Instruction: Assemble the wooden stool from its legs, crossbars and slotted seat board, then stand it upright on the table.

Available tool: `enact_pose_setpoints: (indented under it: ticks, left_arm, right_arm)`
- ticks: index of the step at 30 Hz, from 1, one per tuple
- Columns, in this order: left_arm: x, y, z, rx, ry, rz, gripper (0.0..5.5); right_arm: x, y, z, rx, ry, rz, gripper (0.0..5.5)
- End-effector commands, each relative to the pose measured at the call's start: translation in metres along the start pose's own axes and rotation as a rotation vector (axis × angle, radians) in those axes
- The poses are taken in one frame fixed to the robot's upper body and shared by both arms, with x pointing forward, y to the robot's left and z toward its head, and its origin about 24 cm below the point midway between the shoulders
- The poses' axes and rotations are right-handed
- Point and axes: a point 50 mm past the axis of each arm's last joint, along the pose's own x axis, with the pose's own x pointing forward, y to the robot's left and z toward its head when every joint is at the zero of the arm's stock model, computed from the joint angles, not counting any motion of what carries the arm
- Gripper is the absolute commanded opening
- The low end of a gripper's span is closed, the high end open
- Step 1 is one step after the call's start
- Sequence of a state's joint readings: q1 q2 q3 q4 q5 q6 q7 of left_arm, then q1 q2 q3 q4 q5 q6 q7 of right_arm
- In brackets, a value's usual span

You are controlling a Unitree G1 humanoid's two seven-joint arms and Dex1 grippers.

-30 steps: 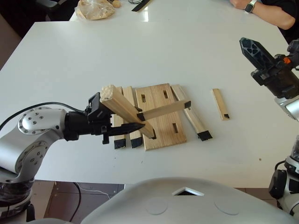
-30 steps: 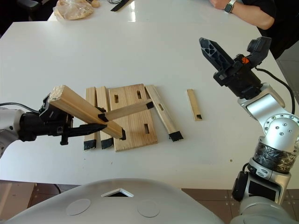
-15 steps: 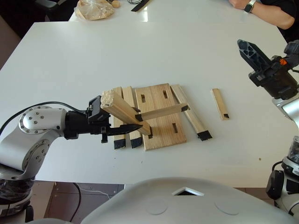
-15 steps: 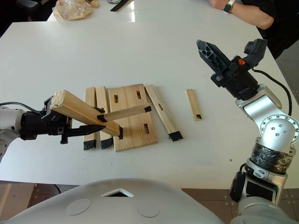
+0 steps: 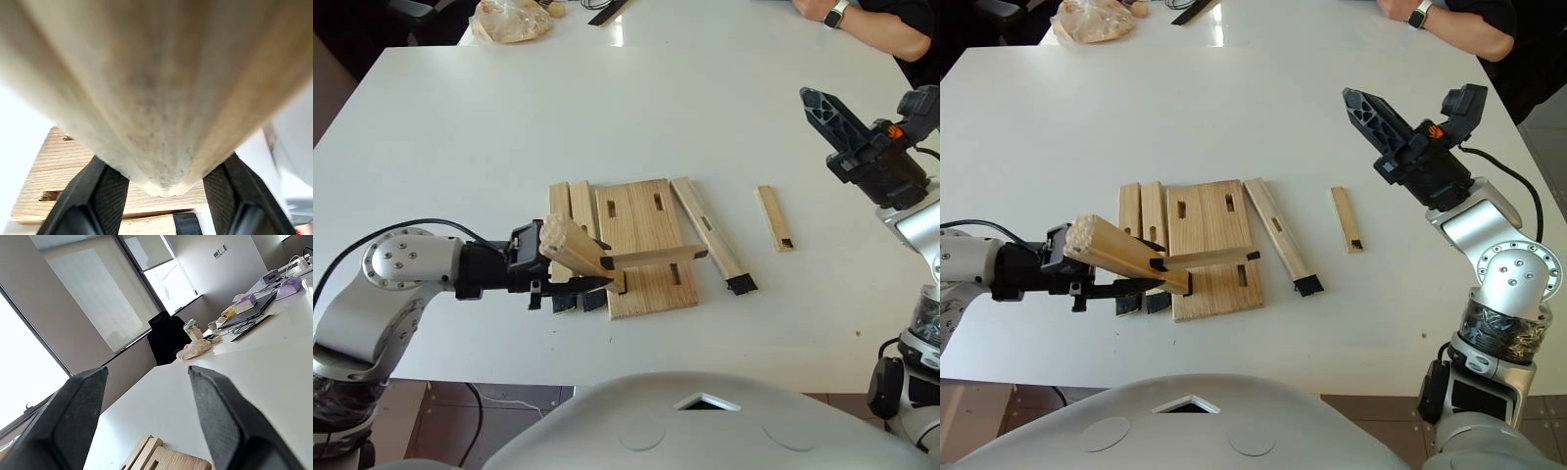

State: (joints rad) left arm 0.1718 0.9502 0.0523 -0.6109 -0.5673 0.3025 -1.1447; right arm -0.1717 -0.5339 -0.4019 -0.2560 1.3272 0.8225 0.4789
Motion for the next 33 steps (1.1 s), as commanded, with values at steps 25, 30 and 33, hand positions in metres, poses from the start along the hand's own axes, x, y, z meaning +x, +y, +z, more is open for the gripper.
enact_pose_setpoints:
  ticks: [25,30,33]
  left_arm:
    - [-0.005,0.031,-0.052,0.092,0.33,-0.022,2.04]
    - [-0.002,0.034,-0.042,0.116,0.289,-0.006,2.98]
    - [0.001,0.035,-0.041,0.124,0.288,0.019,3.44]
  right_arm:
    - [0.011,-0.003,-0.009,0.014,0.037,0.013,3.02]
    - [0.008,-0.003,-0.012,0.011,0.029,-0.001,3.02]
    - [0.009,-0.004,-0.011,0.008,0.029,-0.001,3.02]
